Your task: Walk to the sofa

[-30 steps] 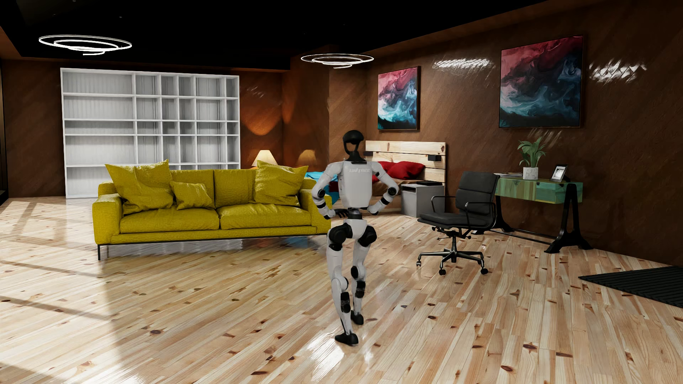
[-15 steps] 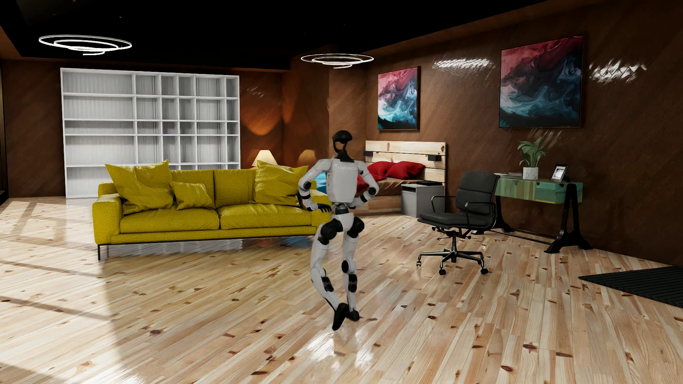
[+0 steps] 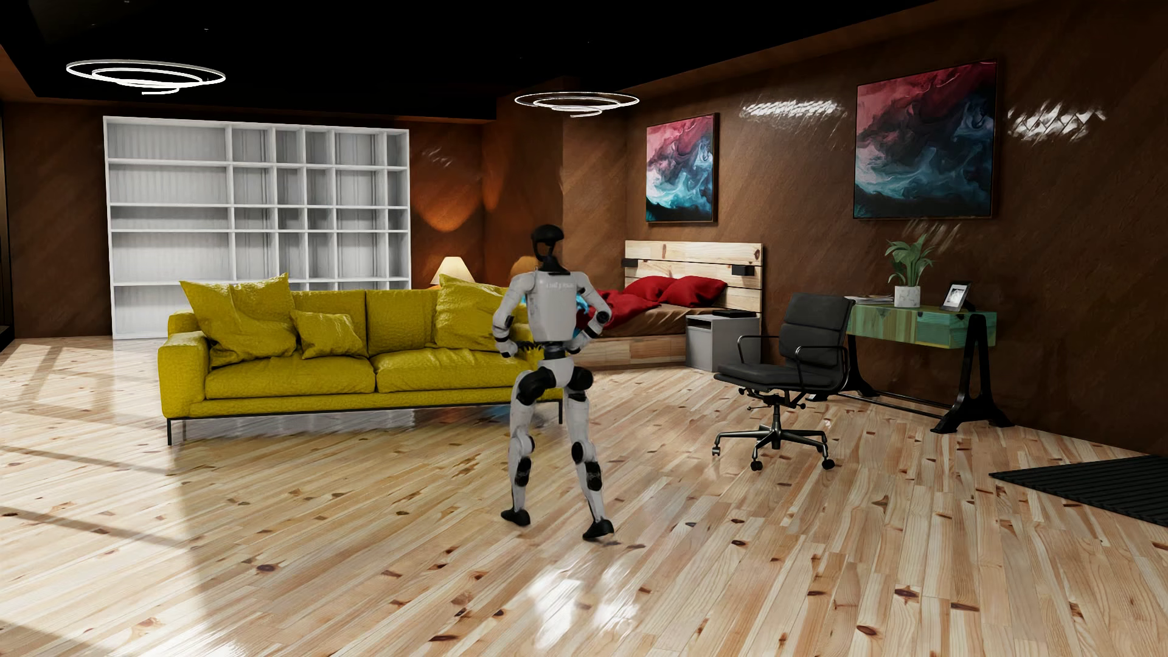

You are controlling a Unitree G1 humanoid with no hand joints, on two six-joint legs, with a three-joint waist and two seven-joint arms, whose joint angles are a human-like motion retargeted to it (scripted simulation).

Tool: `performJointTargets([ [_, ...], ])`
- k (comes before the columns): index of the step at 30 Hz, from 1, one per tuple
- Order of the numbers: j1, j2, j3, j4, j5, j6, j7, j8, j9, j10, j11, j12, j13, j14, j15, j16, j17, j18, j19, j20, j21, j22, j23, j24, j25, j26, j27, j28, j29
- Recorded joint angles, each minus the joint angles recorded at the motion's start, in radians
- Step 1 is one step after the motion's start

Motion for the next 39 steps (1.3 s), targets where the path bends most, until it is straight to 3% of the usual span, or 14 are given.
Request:
performJointTargets([
  [2, 0.048, -0.024, 0.003, -0.018, -0.051, -0.043, 0.034, 0.031, -0.004, 0.024, 0.125, -0.001, -0.004, -0.065, 0.157, -0.027, -0.004, 0.014, 0.081, 0.016, -0.014, 0.009, 0.034, 0.03, -0.021, -0.022, 0.001, 0.037, 0.0],
  [5, 0.113, -0.21, 0.008, -0.04, -0.149, -0.101, 0.106, 0.077, 0.004, 0.076, 0.548, 0.001, -0.024, -0.17, 0.424, -0.036, -0.096, 0.048, 0.235, -0.006, 0.047, 0.015, 0.08, 0.011, -0.052, -0.036, 0.007, -0.022, 0.004],
  [7, 0.155, -0.369, 0.015, -0.061, -0.244, -0.139, 0.159, 0.082, 0.016, 0.115, 0.808, -0.029, -0.053, -0.241, 0.544, -0.043, -0.132, 0.065, 0.249, -0.049, 0.083, 0.01, 0.07, -0.012, -0.047, -0.049, 0.008, 0.012, 0.001],
  [9, 0.209, -0.507, 0.012, -0.077, -0.262, -0.169, 0.194, 0.137, 0.026, 0.144, 0.921, -0.066, -0.061, -0.308, 0.365, -0.057, -0.13, 0.068, 0.248, -0.088, 0.063, -0.006, 0.023, -0.031, -0.029, -0.045, 0.004, 0.041, 0.0],
  [12, 0.293, -0.636, -0.014, -0.082, -0.256, -0.182, 0.193, 0.174, 0.035, 0.179, 0.788, -0.047, -0.053, -0.399, 0.104, -0.059, -0.158, 0.066, 0.173, -0.145, 0.023, -0.001, -0.02, -0.067, -0.081, -0.015, 0.013, 0.041, 0.0],
  [15, 0.379, -0.715, -0.044, -0.076, -0.271, -0.171, 0.174, 0.126, 0.035, 0.152, 0.445, -0.073, -0.02, -0.452, 0.049, -0.043, -0.125, 0.061, 0.074, -0.206, -0.029, 0.024, -0.037, -0.099, -0.113, -0.001, 0.017, 0.041, 0.0],
  [18, 0.463, -0.718, -0.055, -0.068, -0.245, -0.151, 0.158, 0.069, 0.028, 0.091, -0.002, -0.087, 0.005, -0.473, 0.183, -0.045, -0.071, 0.054, 0.107, -0.218, -0.091, 0.019, -0.056, -0.115, -0.124, 0.006, 0.001, 0.041, 0.0],
  [20, 0.518, -0.727, -0.061, -0.067, -0.208, -0.134, 0.145, 0.119, 0.023, 0.076, -0.133, -0.08, 0.01, -0.489, 0.149, -0.045, -0.059, 0.046, 0.205, -0.212, -0.119, 0.016, -0.064, -0.123, -0.152, 0.018, -0.017, 0.041, 0.0],
  [23, 0.614, -0.712, -0.064, -0.042, -0.166, -0.102, 0.124, 0.134, 0.013, 0.077, -0.027, -0.055, 0.004, -0.477, 0.317, -0.038, -0.02, 0.031, 0.09, -0.182, -0.14, 0.019, -0.088, -0.135, -0.162, 0.024, -0.031, 0.041, 0.0],
  [27, 0.623, -0.608, -0.066, 0.047, -0.108, -0.031, 0.098, 0.072, -0.01, 0.243, 0.018, -0.09, 0.021, -0.225, 0.237, -0.03, 0.022, -0.02, 0.007, -0.204, -0.163, 0.07, -0.088, -0.101, -0.148, -0.003, -0.05, 0.041, 0.0],
  [30, 0.442, -0.535, -0.073, 0.159, -0.065, 0.017, 0.11, 0.006, -0.016, 0.618, 0.015, -0.169, 0.018, 0.008, 0.158, 0.037, 0.041, -0.157, -0.007, -0.339, -0.146, 0.11, -0.048, -0.157, -0.158, 0.006, -0.057, 0.038, 0.001],
  [31, 0.365, -0.524, -0.073, 0.202, -0.048, 0.032, 0.115, -0.012, -0.013, 0.752, 0.039, -0.187, 0.014, 0.023, 0.124, 0.06, 0.049, -0.122, -0.019, -0.369, -0.137, 0.101, -0.048, -0.176, -0.148, 0.017, -0.06, 0.035, 0.0],
  [35, 0.118, -0.434, -0.068, 0.231, 0.01, 0.068, 0.054, -0.059, 0.003, 0.944, 0.1, -0.198, 0.007, -0.226, 0.013, 0.078, 0.054, -0.106, -0.047, -0.361, -0.112, 0.043, -0.056, -0.174, -0.109, 0.056, -0.051, 0.041, 0.0],
  [39, -0.006, -0.312, -0.052, 0.217, 0.036, 0.068, 0.088, -0.054, 0.011, 0.623, 0.079, -0.146, 0.007, -0.376, -0.05, 0.095, 0.038, -0.046, -0.054, -0.301, -0.068, 0.026, -0.015, -0.122, -0.099, 0.067, -0.038, 0.038, 0.0],
])
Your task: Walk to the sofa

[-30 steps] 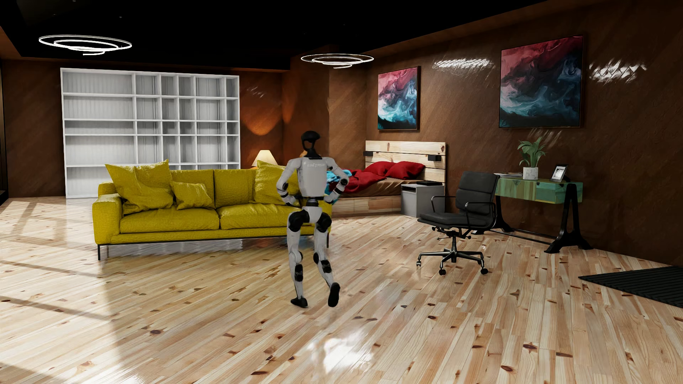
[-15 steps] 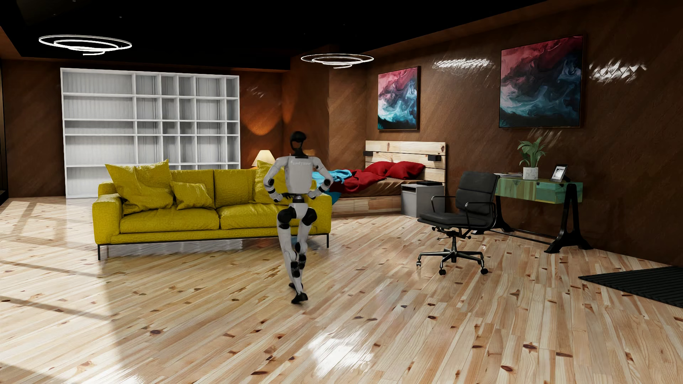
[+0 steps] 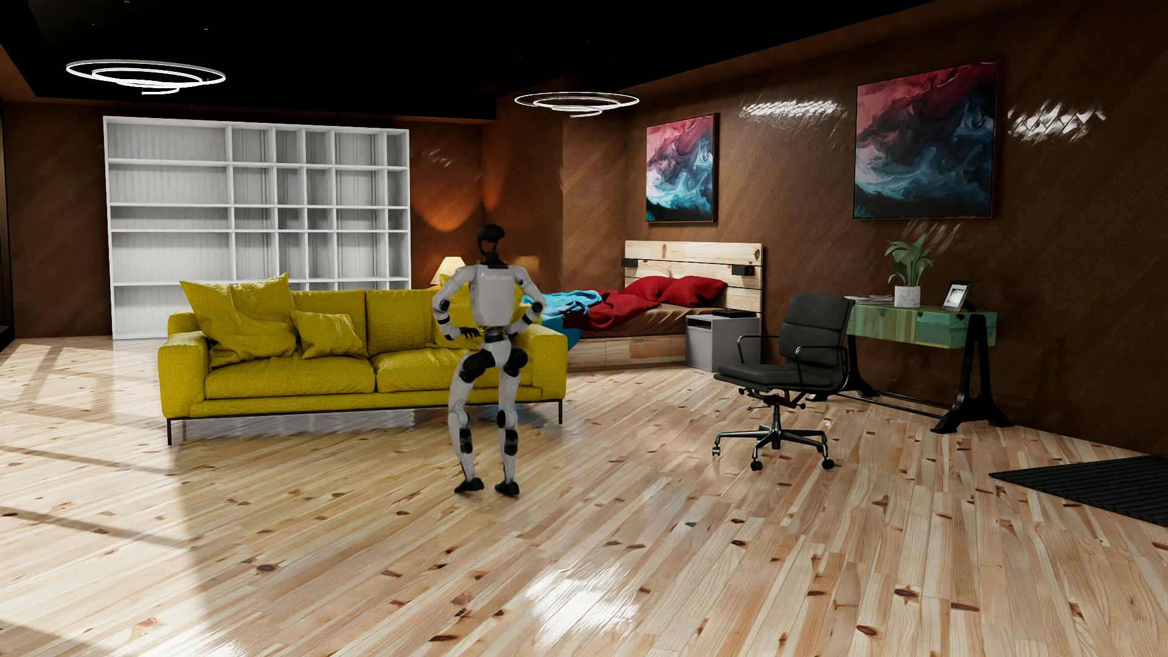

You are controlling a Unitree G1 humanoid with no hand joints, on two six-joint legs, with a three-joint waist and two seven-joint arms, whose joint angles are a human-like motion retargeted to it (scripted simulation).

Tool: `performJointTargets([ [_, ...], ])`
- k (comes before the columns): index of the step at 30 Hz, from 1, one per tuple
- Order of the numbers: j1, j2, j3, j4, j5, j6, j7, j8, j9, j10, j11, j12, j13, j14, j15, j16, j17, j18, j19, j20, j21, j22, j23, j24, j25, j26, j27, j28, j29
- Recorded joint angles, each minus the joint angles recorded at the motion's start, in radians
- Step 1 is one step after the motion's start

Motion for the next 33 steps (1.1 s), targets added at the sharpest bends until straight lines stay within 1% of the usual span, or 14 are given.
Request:
performJointTargets([
  [2, -0.033, 0.056, 0.012, -0.032, 0.009, -0.006, 0.028, 0.011, 0.0, -0.231, -0.032, 0.014, -0.003, 0.059, -0.016, -0.004, 0.0, 0.023, -0.002, 0.028, 0.016, -0.005, -0.003, 0.013, 0.01, -0.005, 0.008, -0.002, 0.0],
  [7, -0.007, 0.199, 0.031, -0.149, 0.025, -0.032, -0.018, 0.057, -0.005, -0.706, -0.114, 0.047, -0.011, 0.21, -0.031, -0.041, -0.027, -0.06, 0.004, 0.101, 0.044, 0.006, -0.011, 0.031, 0.037, -0.015, 0.02, -0.026, 0.001],
  [9, 0.01, 0.26, 0.035, -0.189, 0.02, -0.049, -0.07, 0.085, -0.01, -0.657, -0.115, 0.059, -0.009, 0.321, -0.021, -0.056, -0.026, 0.05, 0.007, 0.145, 0.037, -0.001, 0.0, 0.06, 0.054, -0.032, 0.02, -0.036, 0.001],
  [10, 0.033, 0.281, 0.036, -0.19, 0.008, -0.062, -0.049, 0.096, -0.014, -0.644, -0.102, 0.055, -0.001, 0.356, 0.001, -0.068, -0.017, 0.058, 0.021, 0.163, 0.021, -0.003, 0.011, 0.084, 0.063, -0.043, 0.02, -0.012, 0.0],
  [13, 0.107, 0.281, 0.048, -0.215, -0.055, -0.111, 0.005, 0.141, -0.025, -0.613, 0.025, 0.043, 0.036, 0.281, 0.179, -0.112, 0.0, 0.097, 0.1, 0.202, -0.028, -0.033, 0.051, 0.121, 0.058, -0.07, 0.013, 0.003, 0.0],
  [16, 0.153, 0.12, 0.058, -0.234, -0.116, -0.149, 0.08, 0.216, -0.018, -0.538, 0.411, 0.054, 0.003, 0.173, 0.425, -0.119, -0.091, 0.117, 0.299, 0.185, 0.02, 0.009, 0.056, 0.121, 0.008, -0.072, 0.004, -0.001, 0.001],
  [18, 0.187, -0.039, 0.07, -0.245, -0.226, -0.175, 0.139, 0.149, -0.006, -0.504, 0.687, 0.053, -0.029, 0.107, 0.618, -0.142, -0.125, 0.122, 0.304, 0.169, 0.049, -0.001, 0.051, 0.092, 0.002, -0.08, 0.005, 0.003, 0.0],
  [19, 0.21, -0.113, 0.067, -0.258, -0.255, -0.189, 0.158, 0.175, -0.001, -0.499, 0.777, 0.046, -0.035, 0.082, 0.581, -0.151, -0.124, 0.124, 0.305, 0.161, 0.051, -0.016, 0.046, 0.08, 0.013, -0.084, 0.006, 0.003, 0.0],
  [20, 0.233, -0.177, 0.061, -0.27, -0.285, -0.201, 0.169, 0.205, 0.003, -0.491, 0.824, 0.034, -0.034, 0.056, 0.454, -0.155, -0.122, 0.124, 0.311, 0.148, 0.044, -0.024, 0.035, 0.072, 0.015, -0.086, 0.01, 0.003, 0.0],
  [22, 0.278, -0.282, 0.043, -0.288, -0.351, -0.218, 0.174, 0.197, 0.007, -0.465, 0.802, 0.048, -0.047, 0.001, 0.24, -0.146, -0.137, 0.123, 0.208, 0.114, 0.036, -0.023, 0.019, 0.079, 0.007, -0.078, 0.019, 0.003, 0.0],
  [25, 0.348, -0.379, 0.009, -0.295, -0.365, -0.219, 0.151, 0.158, 0.009, -0.468, 0.516, 0.042, -0.03, -0.056, 0.074, -0.13, -0.131, 0.117, 0.119, 0.059, 0.011, 0.014, -0.014, 0.041, -0.032, -0.064, 0.027, 0.003, 0.0],
  [27, 0.397, -0.409, -0.005, -0.294, -0.351, -0.21, 0.133, 0.109, 0.008, -0.501, 0.238, 0.035, -0.02, -0.075, 0.122, -0.134, -0.115, 0.113, 0.101, 0.05, -0.006, 0.013, -0.023, 0.031, -0.035, -0.058, 0.024, 0.003, 0.0],
  [31, 0.501, -0.409, -0.007, -0.294, -0.268, -0.185, 0.096, 0.14, -0.001, -0.565, -0.211, 0.031, -0.025, -0.1, 0.207, -0.143, -0.09, 0.1, 0.246, 0.059, -0.021, 0.004, -0.015, 0.012, -0.042, -0.057, 0.017, 0.003, 0.001],
  [33, 0.564, -0.4, -0.008, -0.286, -0.228, -0.171, 0.074, 0.205, -0.006, -0.577, -0.167, 0.053, -0.029, -0.104, 0.333, -0.14, -0.082, 0.083, 0.19, 0.08, -0.023, 0.003, -0.035, 0.011, -0.044, -0.053, 0.005, 0.003, 0.0],
])
